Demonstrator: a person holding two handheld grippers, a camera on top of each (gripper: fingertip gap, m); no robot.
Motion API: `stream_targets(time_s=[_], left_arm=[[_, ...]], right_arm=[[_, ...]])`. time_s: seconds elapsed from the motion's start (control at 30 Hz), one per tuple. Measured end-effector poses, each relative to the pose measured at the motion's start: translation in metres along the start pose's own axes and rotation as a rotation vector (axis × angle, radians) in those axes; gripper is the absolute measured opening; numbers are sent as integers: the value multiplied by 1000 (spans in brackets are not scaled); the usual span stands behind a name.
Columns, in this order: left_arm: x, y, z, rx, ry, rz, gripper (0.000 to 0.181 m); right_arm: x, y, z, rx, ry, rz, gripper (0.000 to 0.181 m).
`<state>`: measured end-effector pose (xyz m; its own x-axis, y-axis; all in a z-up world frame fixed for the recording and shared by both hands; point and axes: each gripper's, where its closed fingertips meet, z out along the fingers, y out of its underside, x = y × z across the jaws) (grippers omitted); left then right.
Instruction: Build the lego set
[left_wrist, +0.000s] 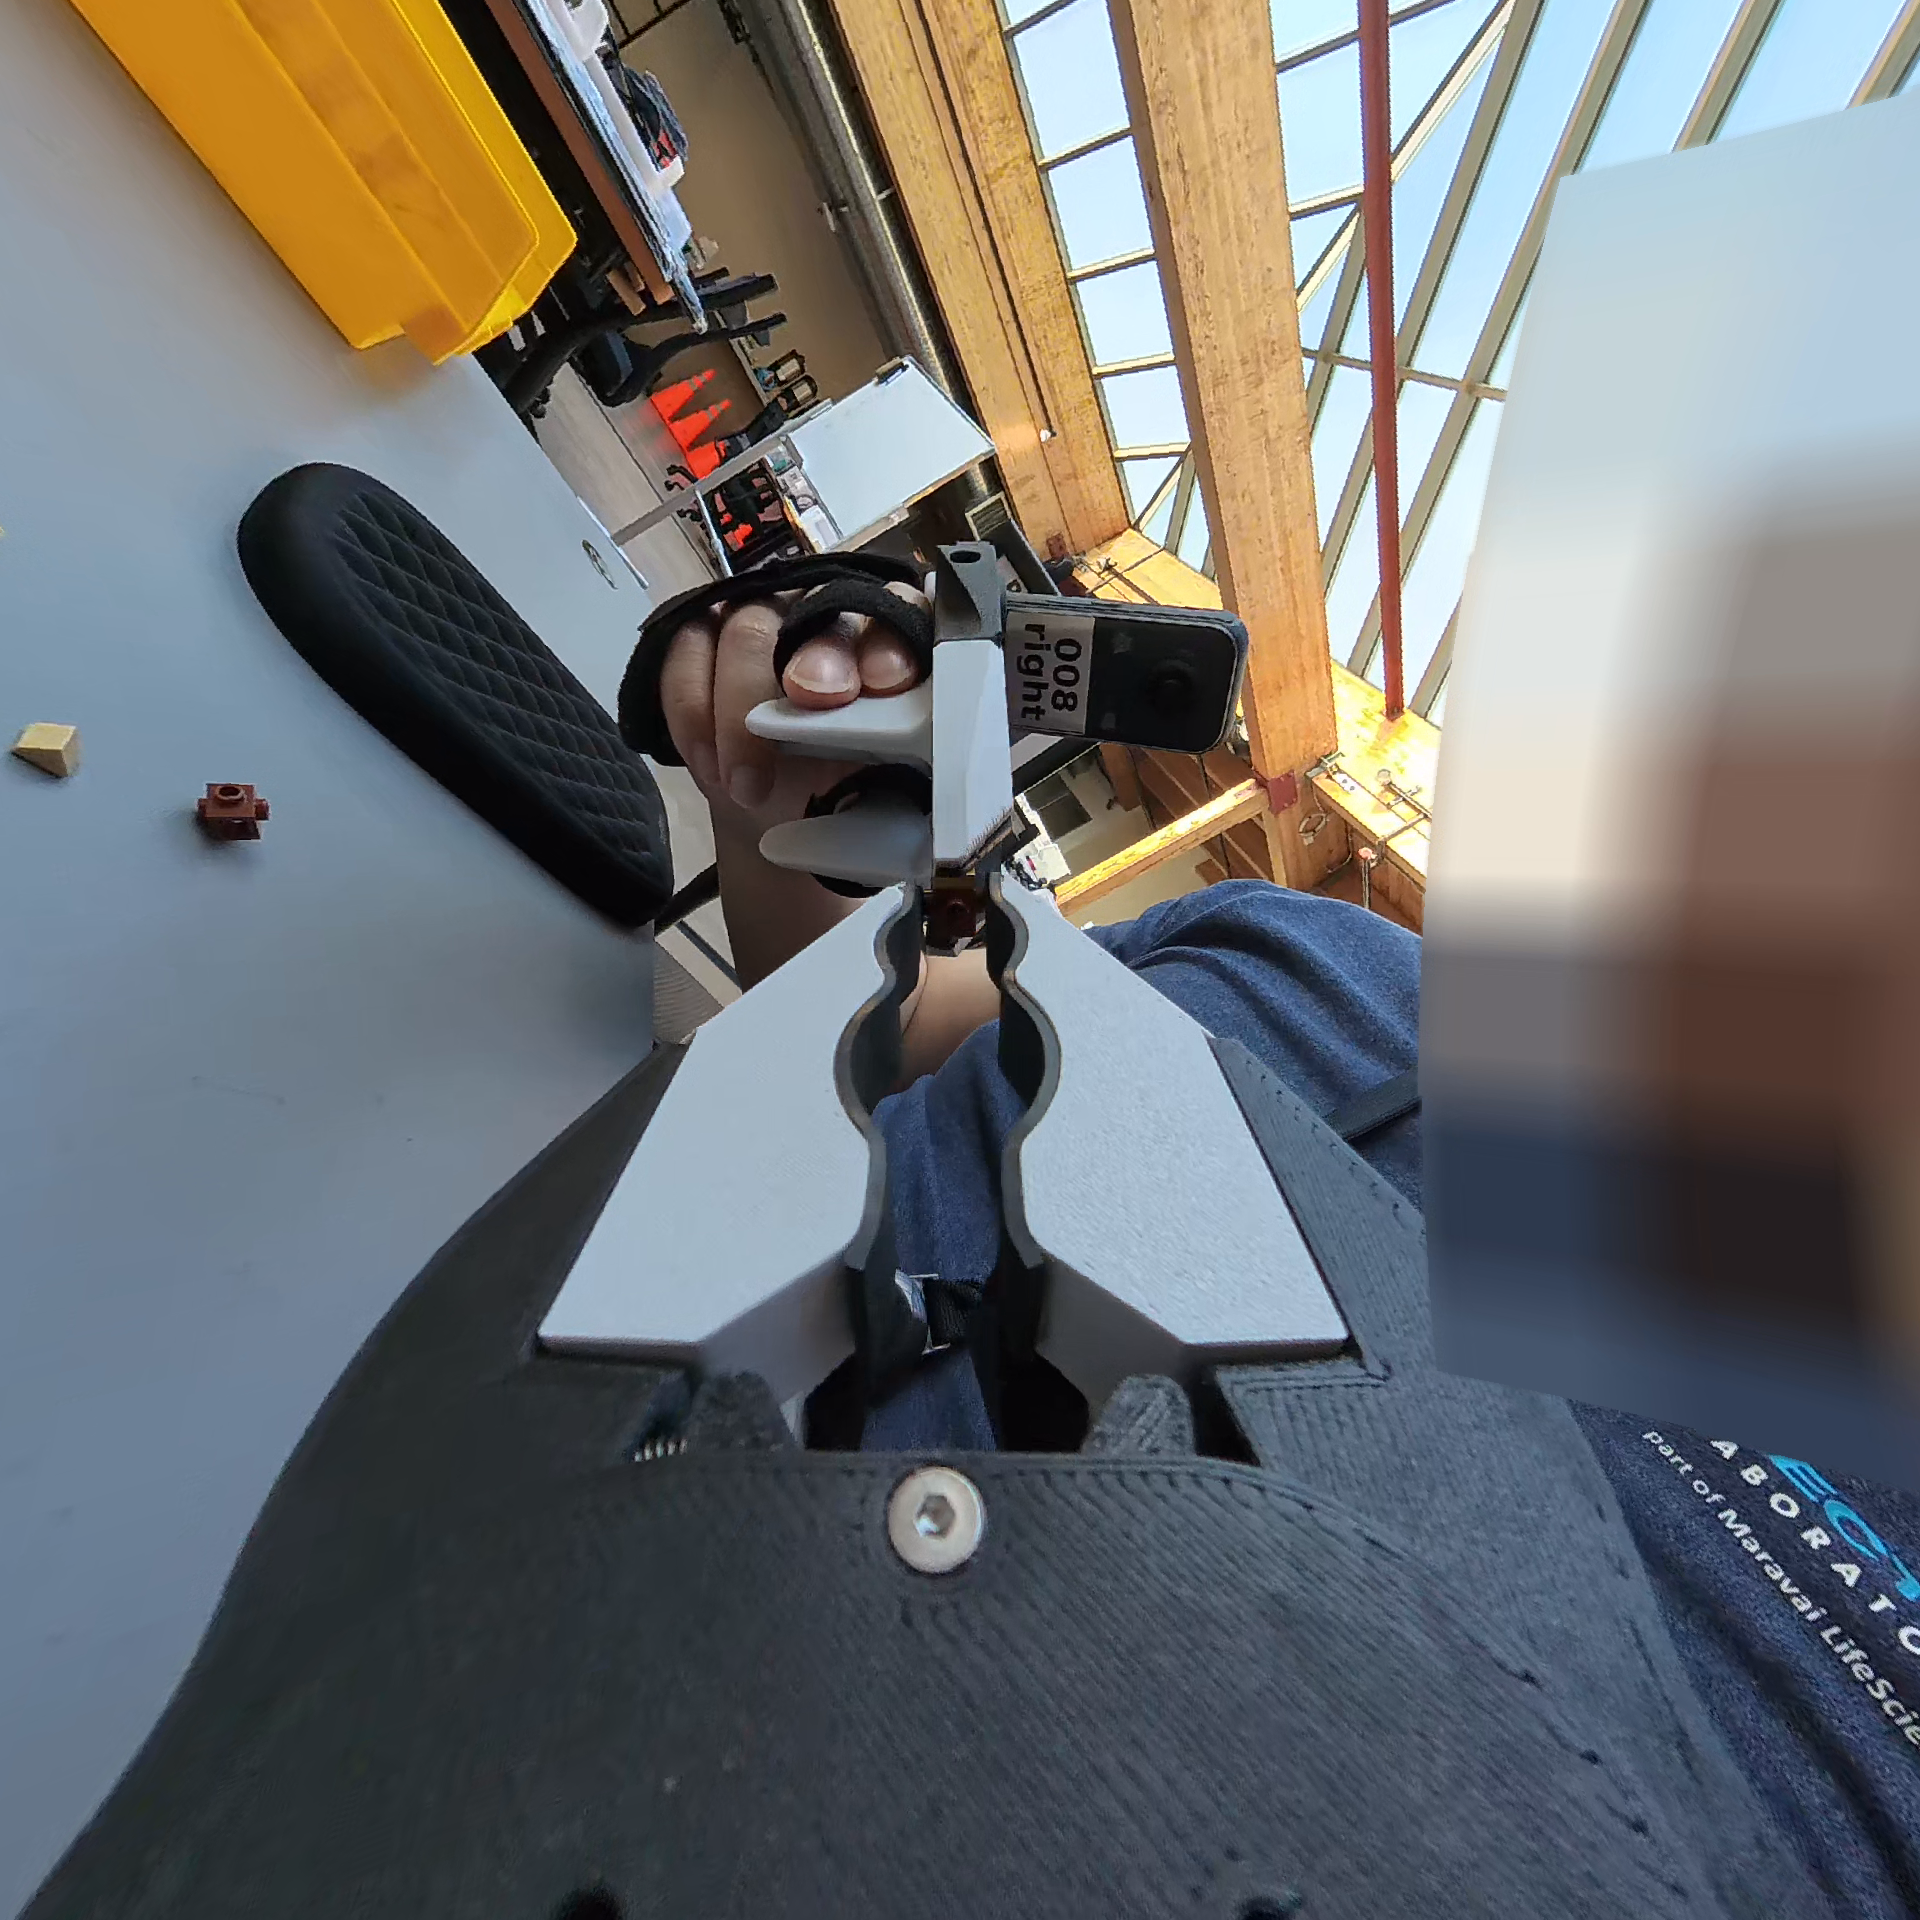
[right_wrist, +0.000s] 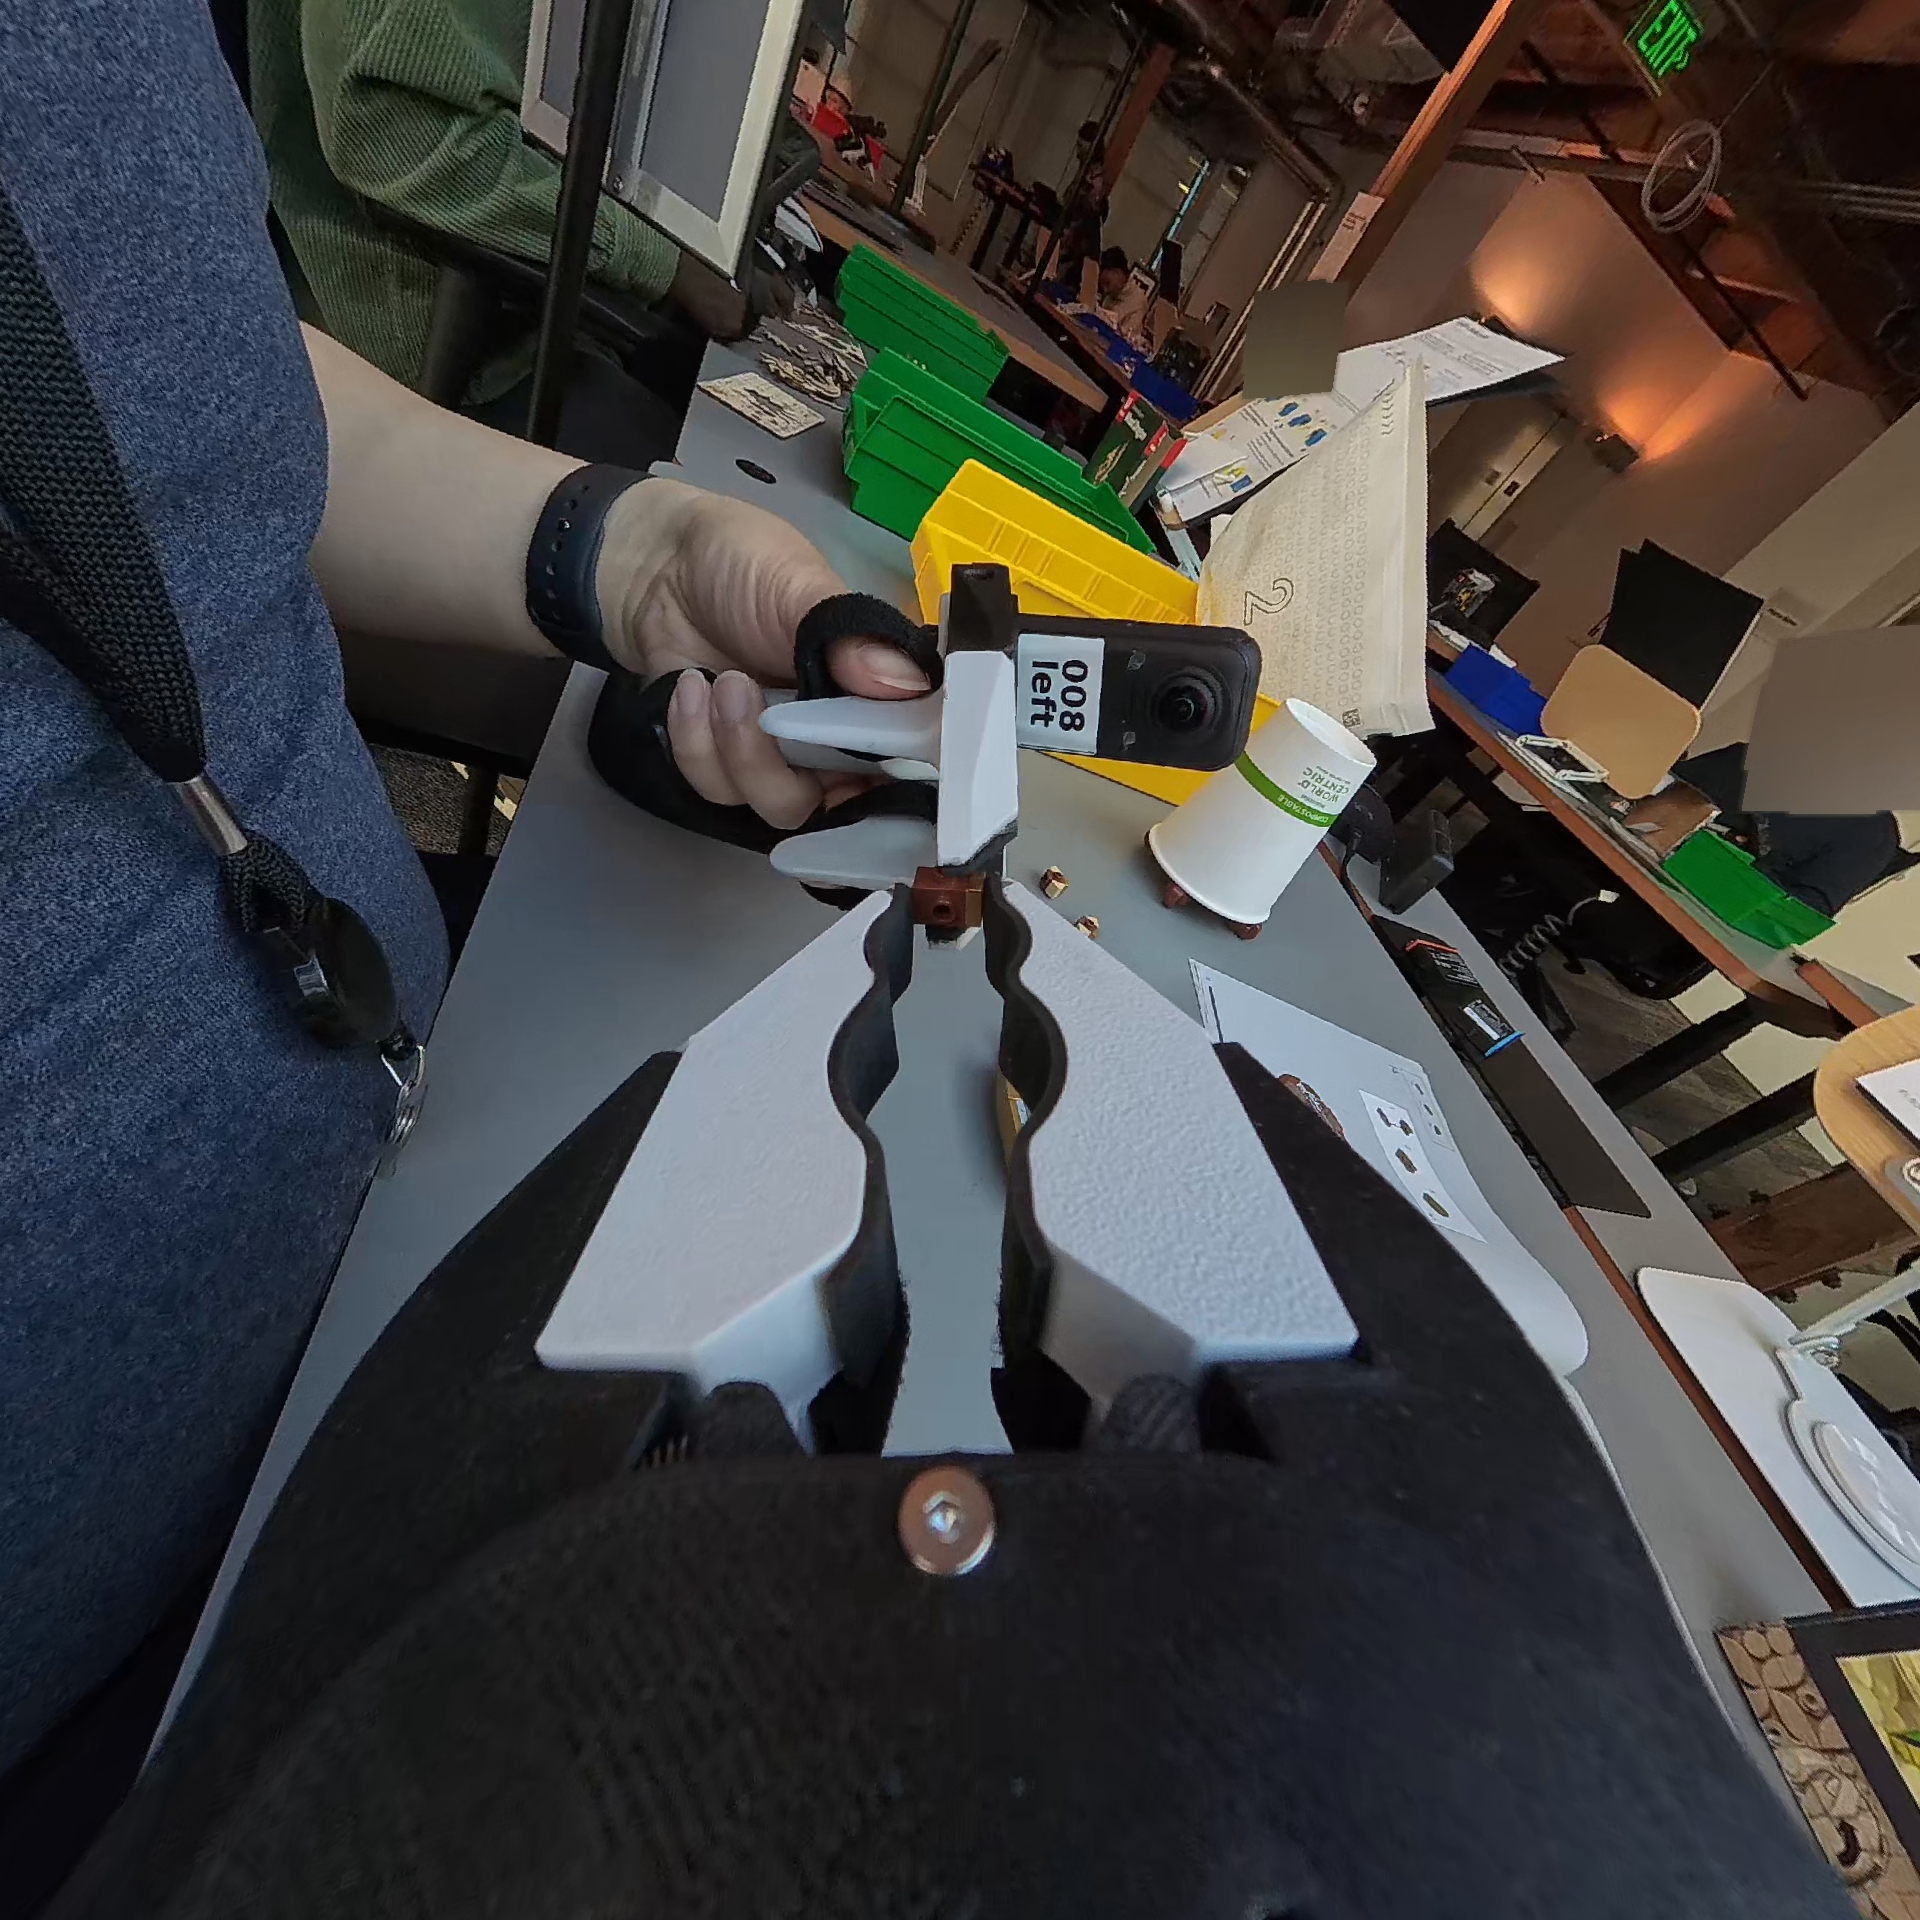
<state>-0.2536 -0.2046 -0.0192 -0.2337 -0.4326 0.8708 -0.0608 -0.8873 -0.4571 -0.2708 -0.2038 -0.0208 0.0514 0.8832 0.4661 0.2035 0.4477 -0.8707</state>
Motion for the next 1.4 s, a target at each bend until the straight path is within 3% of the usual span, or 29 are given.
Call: stream_targets(time_s=[0.23, 0.37, 0.43, 0.53, 0.57, 0.63, 0.9, 1.17, 1.27, 1.4], left_arm=[[-3, -1, -1, 4, -20, 15, 10], [-5, -7, -7, 37, -37, 19, 10], [-9, -10, -13, 52, -78, 34, 10], [-16, -14, -24, 75, -137, 55, 10], [-16, -16, -26, 86, -146, 59, 9], [-16, -18, -31, 102, -154, 66, 10], [-16, -19, -32, 115, -150, 60, 10], [-18, -21, -31, 118, -151, 63, 9], [-25, -17, -31, 98, -189, 68, 9], [-41, -12, -30, 63, -273, 108, 9]], right_arm=[[2, 3, 0, -7, 20, -3, 13], [19, 15, -14, -48, 63, 49, 27], [38, 40, -32, -125, 91, 133, 23], [71, 118, -65, -403, 198, 355, 16], [76, 142, -76, -503, 235, 454, 17], [69, 162, -79, -573, 225, 605, 19], [63, 194, -71, -691, 316, 685, 18], [58, 203, -64, -748, 260, 712, 18], [58, 202, -61, -739, 228, 699, 8], [54, 192, -57, -682, 162, 734, 7]])
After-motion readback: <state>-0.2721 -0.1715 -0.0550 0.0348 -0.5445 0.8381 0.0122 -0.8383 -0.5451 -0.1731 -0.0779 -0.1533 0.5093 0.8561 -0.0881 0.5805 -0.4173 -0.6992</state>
